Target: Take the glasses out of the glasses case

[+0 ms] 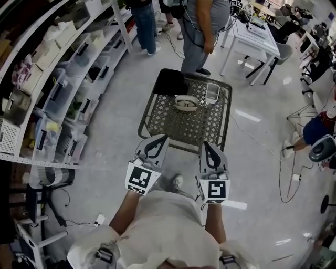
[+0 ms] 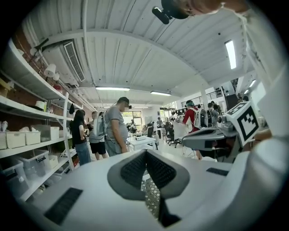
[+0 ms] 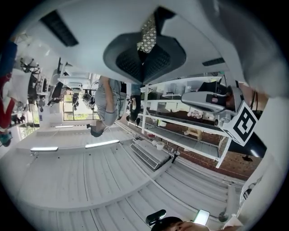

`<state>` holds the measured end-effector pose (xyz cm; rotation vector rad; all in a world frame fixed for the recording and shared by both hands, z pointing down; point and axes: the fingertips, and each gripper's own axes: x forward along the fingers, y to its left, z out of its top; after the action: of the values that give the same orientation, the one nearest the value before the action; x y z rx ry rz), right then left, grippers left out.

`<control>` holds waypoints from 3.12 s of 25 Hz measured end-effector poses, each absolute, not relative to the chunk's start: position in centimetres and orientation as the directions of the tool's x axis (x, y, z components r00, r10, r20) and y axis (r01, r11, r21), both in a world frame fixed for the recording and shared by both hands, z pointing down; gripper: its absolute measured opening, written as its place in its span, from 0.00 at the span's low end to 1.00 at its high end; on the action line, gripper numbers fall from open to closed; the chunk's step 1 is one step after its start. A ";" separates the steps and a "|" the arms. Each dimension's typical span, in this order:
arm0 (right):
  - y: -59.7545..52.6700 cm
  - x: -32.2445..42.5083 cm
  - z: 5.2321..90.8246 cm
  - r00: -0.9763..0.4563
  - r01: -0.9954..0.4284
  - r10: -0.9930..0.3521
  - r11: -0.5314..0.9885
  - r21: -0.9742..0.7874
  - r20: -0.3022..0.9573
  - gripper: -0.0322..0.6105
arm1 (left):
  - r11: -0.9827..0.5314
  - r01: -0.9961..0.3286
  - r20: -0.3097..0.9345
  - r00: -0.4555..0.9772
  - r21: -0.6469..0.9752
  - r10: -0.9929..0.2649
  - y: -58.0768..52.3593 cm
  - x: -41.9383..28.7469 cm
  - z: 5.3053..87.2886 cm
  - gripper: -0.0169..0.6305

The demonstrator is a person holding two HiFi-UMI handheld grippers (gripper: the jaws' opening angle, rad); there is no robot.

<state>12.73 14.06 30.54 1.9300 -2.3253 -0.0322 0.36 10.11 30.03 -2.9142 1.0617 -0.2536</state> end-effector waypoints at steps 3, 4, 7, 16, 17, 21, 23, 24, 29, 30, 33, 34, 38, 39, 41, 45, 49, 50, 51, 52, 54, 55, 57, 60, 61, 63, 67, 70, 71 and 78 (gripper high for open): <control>12.5 13.4 30.9 -0.200 -0.975 -0.977 0.206 0.079 0.071 0.06 | -0.750 -0.657 0.156 0.735 -0.082 -0.660 8.9 0.7 30.4 0.04; 12.0 13.5 30.8 -0.207 -0.974 -0.976 0.212 0.081 0.068 0.06 | -0.746 -0.661 0.160 0.730 -0.082 -0.664 8.5 0.8 30.5 0.04; 10.6 13.8 30.4 -0.218 -0.970 -0.974 0.224 0.091 0.068 0.06 | -0.741 -0.666 0.157 0.725 -0.084 -0.670 7.2 1.3 30.3 0.04; 6.3 14.6 30.6 -0.188 -0.974 -0.979 0.196 0.114 0.077 0.06 | -0.766 -0.640 0.133 0.755 -0.061 -0.642 2.4 2.7 30.9 0.04; 5.8 14.7 30.8 -0.178 -0.976 -0.981 0.187 0.114 0.080 0.06 | -0.772 -0.633 0.131 0.762 -0.057 -0.634 1.7 2.9 31.0 0.04; 2.9 15.4 31.7 -0.133 -0.986 -0.986 0.142 0.091 0.098 0.06 | -0.803 -0.594 0.128 0.794 -0.048 -0.594 -1.9 3.9 31.7 0.04; 1.1 15.5 31.9 -0.115 -0.988 -0.987 0.126 0.094 0.108 0.06 | -0.818 -0.574 0.121 0.809 -0.049 -0.575 -3.9 4.2 31.7 0.04; 0.2 15.6 32.1 -0.105 -0.988 -0.988 0.116 0.099 0.109 0.06 | -0.824 -0.565 0.123 0.815 -0.046 -0.566 -5.0 4.3 31.8 0.04; -4.2 16.2 32.0 -0.046 -0.991 -0.992 0.060 0.117 0.117 0.06 | -0.856 -0.516 0.129 0.847 -0.033 -0.516 -10.0 5.1 32.2 0.04; -5.0 16.2 31.8 -0.038 -0.991 -0.992 0.053 0.121 0.122 0.06 | -0.862 -0.506 0.128 0.853 -0.032 -0.506 -11.0 5.2 32.2 0.04; -7.3 16.0 31.8 -0.016 -0.991 -0.991 0.033 0.128 0.134 0.06 | -0.876 -0.482 0.124 0.867 -0.030 -0.482 -13.6 5.4 32.3 0.04; -7.9 16.0 32.0 -0.004 -0.992 -0.990 0.022 0.127 0.139 0.06 | -0.879 -0.476 0.124 0.871 -0.027 -0.475 -14.4 5.3 32.4 0.04; -9.7 15.7 32.8 0.029 -0.992 -0.985 -0.007 0.129 0.171 0.06 | -0.892 -0.452 0.124 0.885 0.002 -0.449 -16.8 5.1 33.1 0.04; -10.1 15.6 33.1 0.032 -0.991 -0.984 -0.008 0.134 0.175 0.06 | -0.895 -0.446 0.124 0.889 0.012 -0.441 -17.2 5.0 33.4 0.04; -10.7 15.4 33.8 0.036 -0.990 -0.983 -0.011 0.140 0.179 0.06 | -0.901 -0.434 0.127 0.895 0.029 -0.427 -17.9 4.9 34.1 0.04; -11.7 14.9 35.2 0.027 -0.989 -0.978 0.004 0.148 0.209 0.06 | -0.906 -0.418 0.137 0.903 0.058 -0.408 -18.7 5.1 36.1 0.04; -12.7 15.1 36.6 0.008 -0.986 -0.963 0.038 0.165 0.269 0.06 | -0.899 -0.427 0.144 0.900 0.095 -0.412 -19.6 5.4 38.1 0.04; -12.9 15.5 37.2 0.004 -0.985 -0.960 0.044 0.164 0.282 0.06 | -0.896 -0.432 0.147 0.897 0.102 -0.416 -19.7 5.5 38.6 0.04; -13.0 15.8 37.9 0.000 -0.986 -0.957 0.049 0.161 0.290 0.06 | -0.892 -0.439 0.153 0.894 0.109 -0.421 -19.7 5.5 39.1 0.04; -13.2 16.2 38.6 -0.006 -0.986 -0.954 0.055 0.158 0.298 0.06 | -0.888 -0.446 0.160 0.890 0.115 -0.427 -19.7 5.5 39.7 0.04; -13.8 16.6 39.7 -0.021 -0.985 -0.949 0.073 0.153 0.316 0.06 | -0.878 -0.463 0.178 0.880 0.119 -0.440 -19.9 5.5 40.7 0.04; -14.2 16.8 40.3 -0.031 -0.985 -0.945 0.084 0.151 0.326 0.06 | -0.873 -0.473 0.189 0.874 0.117 -0.448 -20.1 5.5 41.3 0.04; -14.8 17.3 42.2 -0.051 -0.984 -0.937 0.107 0.145 0.346 0.06 | -0.862 -0.494 0.214 0.859 0.113 -0.465 -20.3 5.5 42.6 0.04; -15.7 17.6 45.4 -0.085 -0.980 -0.916 0.148 0.131 0.393 0.06 | -0.839 -0.531 0.258 0.833 0.124 -0.489 -20.8 5.1 44.9 0.04; -16.0 17.6 46.4 -0.097 -0.978 -0.908 0.162 0.129 0.408 0.06 | -0.830 -0.542 0.272 0.824 0.128 -0.496 -21.0 5.0 45.7 0.04; -16.6 17.6 48.2 -0.117 -0.974 -0.893 0.189 0.126 0.435 0.06 | -0.817 -0.561 0.298 0.809 0.135 -0.506 -21.3 4.8 47.1 0.04; -17.4 18.3 51.0 -0.135 -0.968 -0.869 0.218 0.123 0.476 0.06 | -0.797 -0.586 0.341 0.786 0.147 -0.516 -21.5 5.5 49.5 0.04; -17.9 18.3 52.6 -0.184 -0.959 -0.846 0.266 0.097 0.500 0.06 | -0.778 -0.608 0.365 0.768 0.158 -0.526 -21.8 6.1 51.0 0.04; -18.1 18.1 53.1 -0.202 -0.955 -0.838 0.284 0.088 0.507 0.06 | -0.772 -0.614 0.372 0.763 0.161 -0.529 -22.0 6.3 51.5 0.04; -19.3 18.0 58.2 -0.275 -0.906 -0.738 0.413 0.090 0.616 0.06 | -0.753 -0.632 0.430 0.740 0.184 -0.516 -22.4 7.7 55.1 0.04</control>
<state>18.00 -19.33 58.17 1.3895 -2.0884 0.3742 7.70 -22.37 55.10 -3.2265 1.0970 -0.6299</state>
